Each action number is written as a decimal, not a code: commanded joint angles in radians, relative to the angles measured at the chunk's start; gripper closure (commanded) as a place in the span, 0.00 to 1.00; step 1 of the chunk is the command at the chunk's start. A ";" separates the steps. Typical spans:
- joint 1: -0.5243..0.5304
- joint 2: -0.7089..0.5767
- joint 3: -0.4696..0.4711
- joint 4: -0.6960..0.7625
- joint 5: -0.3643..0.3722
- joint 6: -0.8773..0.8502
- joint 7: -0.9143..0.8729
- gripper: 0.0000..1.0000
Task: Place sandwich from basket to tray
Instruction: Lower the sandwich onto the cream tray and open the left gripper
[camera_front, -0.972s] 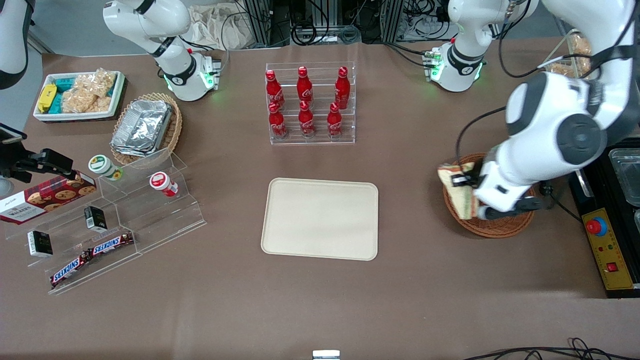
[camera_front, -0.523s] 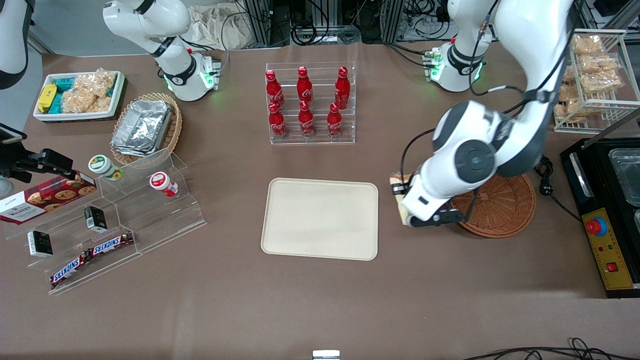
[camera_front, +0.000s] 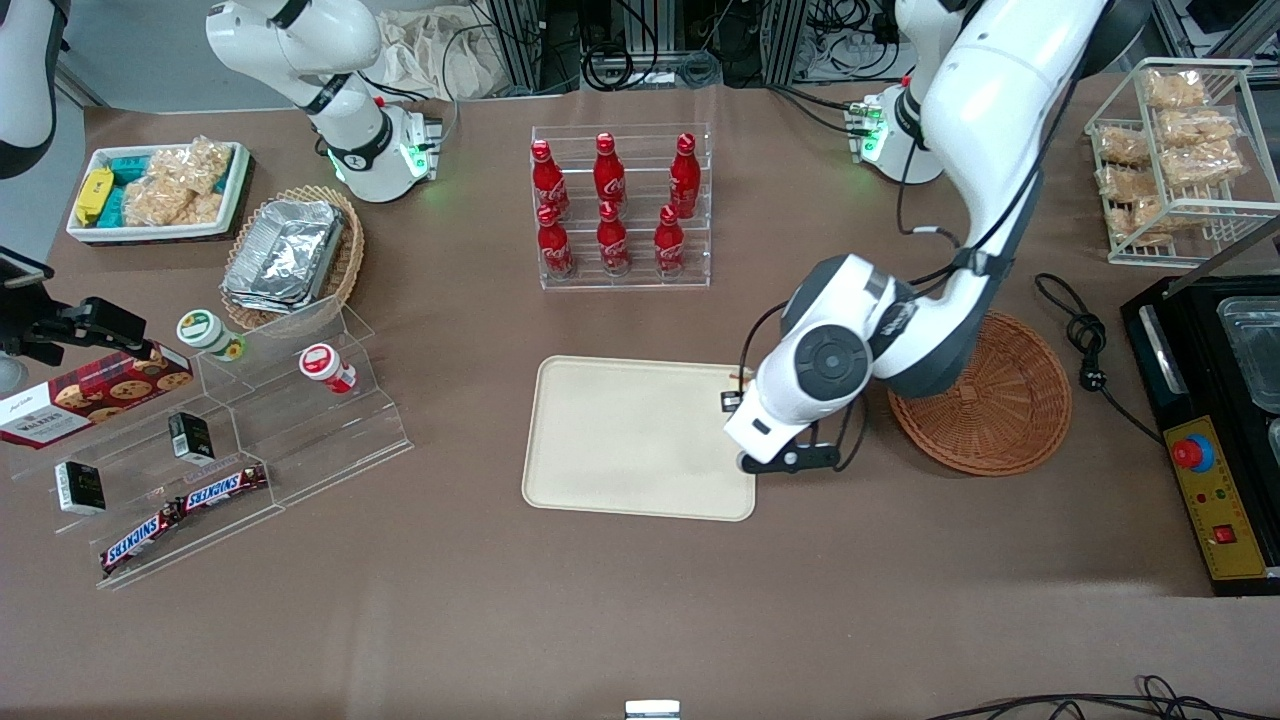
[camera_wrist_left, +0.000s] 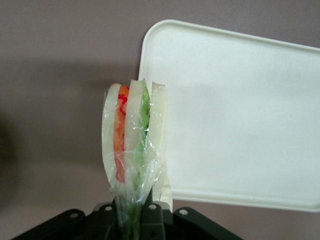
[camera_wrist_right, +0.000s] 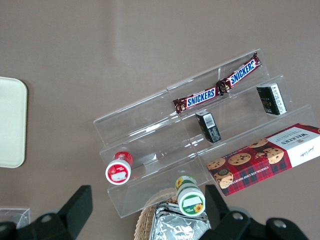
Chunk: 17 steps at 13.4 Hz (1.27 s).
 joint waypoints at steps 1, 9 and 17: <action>-0.038 0.061 0.008 0.052 0.032 0.042 -0.022 1.00; -0.064 0.151 0.009 0.093 0.060 0.076 -0.054 0.20; -0.012 0.094 0.015 0.217 0.057 -0.211 -0.042 0.01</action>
